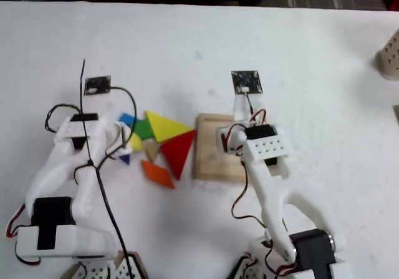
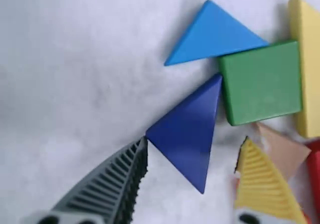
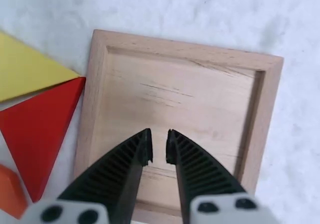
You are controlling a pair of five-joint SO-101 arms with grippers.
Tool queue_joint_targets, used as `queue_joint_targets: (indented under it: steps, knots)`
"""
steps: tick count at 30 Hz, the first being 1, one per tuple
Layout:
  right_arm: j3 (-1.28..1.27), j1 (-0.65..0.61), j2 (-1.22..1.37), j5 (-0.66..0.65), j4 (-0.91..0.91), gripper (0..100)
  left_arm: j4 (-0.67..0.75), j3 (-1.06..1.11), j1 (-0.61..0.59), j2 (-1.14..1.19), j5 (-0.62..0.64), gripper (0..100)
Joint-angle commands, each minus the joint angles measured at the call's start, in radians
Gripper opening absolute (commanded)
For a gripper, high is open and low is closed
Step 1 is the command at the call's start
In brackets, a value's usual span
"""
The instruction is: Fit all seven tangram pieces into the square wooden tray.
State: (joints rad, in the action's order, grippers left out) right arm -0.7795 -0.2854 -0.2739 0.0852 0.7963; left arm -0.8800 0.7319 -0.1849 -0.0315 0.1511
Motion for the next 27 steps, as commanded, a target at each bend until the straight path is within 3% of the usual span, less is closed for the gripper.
queue_joint_targets:
  steps: [1,12,19,27]
  knots:
    - [0.003,0.005,-0.065,0.015,0.007,5.2,0.031,-0.049,0.018,0.019,-0.041,29]
    - [0.003,0.004,-0.065,0.023,0.007,5.2,-0.017,-0.132,0.025,0.108,-0.083,29]
    - [0.003,0.004,-0.065,0.023,0.007,5.1,0.038,-0.127,0.025,0.107,-0.089,14]
    - [0.003,0.004,-0.065,0.021,0.007,5.1,0.034,-0.124,0.025,0.107,-0.091,15]
